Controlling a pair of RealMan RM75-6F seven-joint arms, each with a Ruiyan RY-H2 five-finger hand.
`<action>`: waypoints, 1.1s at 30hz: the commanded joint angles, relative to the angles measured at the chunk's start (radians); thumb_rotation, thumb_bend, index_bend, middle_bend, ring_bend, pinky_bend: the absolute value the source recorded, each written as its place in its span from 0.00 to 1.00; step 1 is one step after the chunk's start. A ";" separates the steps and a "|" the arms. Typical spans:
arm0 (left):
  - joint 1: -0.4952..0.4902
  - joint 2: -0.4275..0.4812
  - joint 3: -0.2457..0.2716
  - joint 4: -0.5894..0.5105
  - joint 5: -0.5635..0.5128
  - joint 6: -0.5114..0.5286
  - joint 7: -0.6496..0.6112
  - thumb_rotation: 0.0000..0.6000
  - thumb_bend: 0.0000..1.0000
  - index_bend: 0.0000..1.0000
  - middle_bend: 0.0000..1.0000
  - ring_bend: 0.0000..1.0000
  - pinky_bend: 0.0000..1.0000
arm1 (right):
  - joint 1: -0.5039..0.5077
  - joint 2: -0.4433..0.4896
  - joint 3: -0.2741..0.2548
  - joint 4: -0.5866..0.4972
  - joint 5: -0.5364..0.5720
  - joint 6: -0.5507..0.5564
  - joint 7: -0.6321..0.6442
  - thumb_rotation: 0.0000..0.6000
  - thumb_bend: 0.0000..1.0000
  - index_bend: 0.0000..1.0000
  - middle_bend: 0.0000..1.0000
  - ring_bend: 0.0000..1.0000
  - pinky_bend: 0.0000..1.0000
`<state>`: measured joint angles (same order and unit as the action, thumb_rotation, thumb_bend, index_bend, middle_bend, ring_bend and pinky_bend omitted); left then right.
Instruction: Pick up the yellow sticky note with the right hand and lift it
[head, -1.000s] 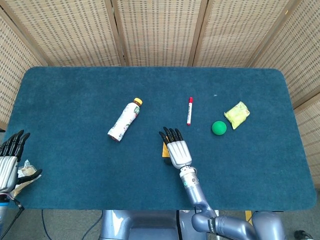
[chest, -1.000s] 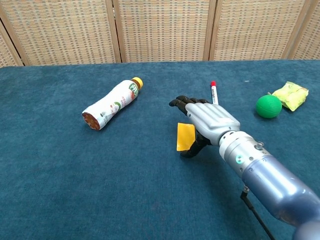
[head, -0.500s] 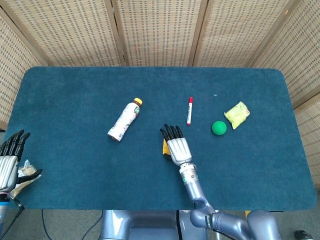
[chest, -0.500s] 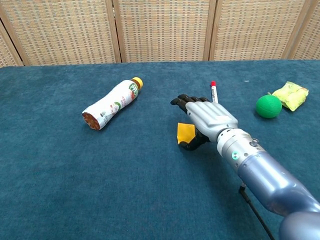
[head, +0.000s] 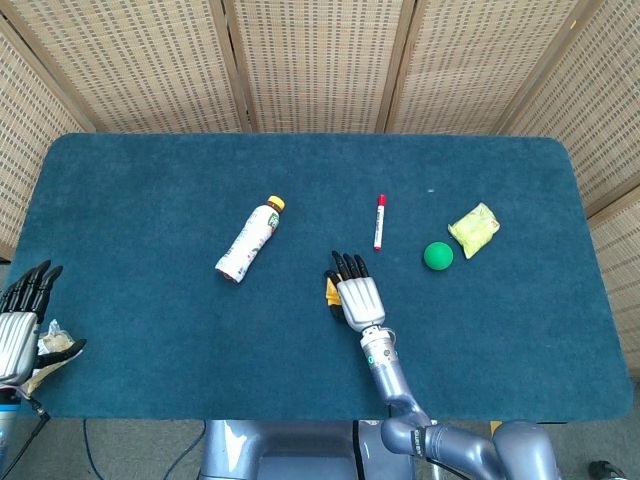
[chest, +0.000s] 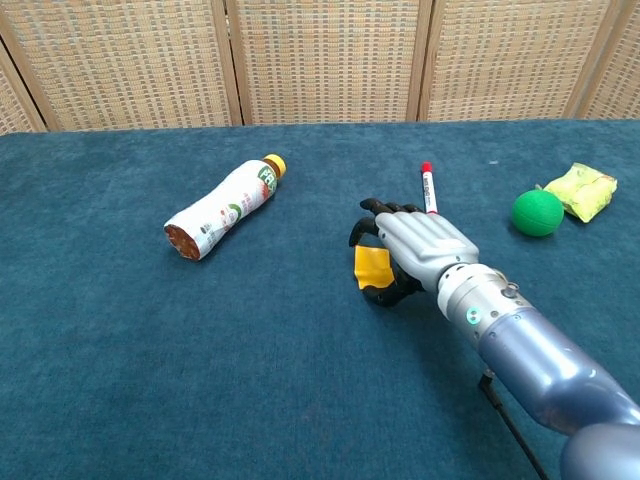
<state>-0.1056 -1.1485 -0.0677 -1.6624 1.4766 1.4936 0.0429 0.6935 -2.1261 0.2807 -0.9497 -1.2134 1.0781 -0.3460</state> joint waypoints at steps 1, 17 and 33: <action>0.000 0.001 0.000 -0.001 0.000 0.000 -0.001 1.00 0.10 0.00 0.00 0.00 0.08 | -0.001 0.000 0.000 -0.002 0.000 0.002 -0.003 1.00 0.46 0.37 0.00 0.00 0.00; 0.000 0.002 0.001 0.000 0.001 -0.001 -0.005 1.00 0.10 0.00 0.00 0.00 0.08 | 0.004 -0.005 0.013 0.010 0.017 -0.006 -0.018 1.00 0.49 0.51 0.00 0.00 0.00; -0.002 0.001 0.002 -0.001 0.001 -0.004 -0.001 1.00 0.10 0.00 0.00 0.00 0.08 | 0.003 0.001 0.014 -0.001 0.024 -0.012 -0.024 1.00 0.57 0.53 0.00 0.00 0.00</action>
<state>-0.1075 -1.1480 -0.0655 -1.6629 1.4776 1.4898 0.0422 0.6969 -2.1246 0.2943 -0.9510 -1.1892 1.0662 -0.3701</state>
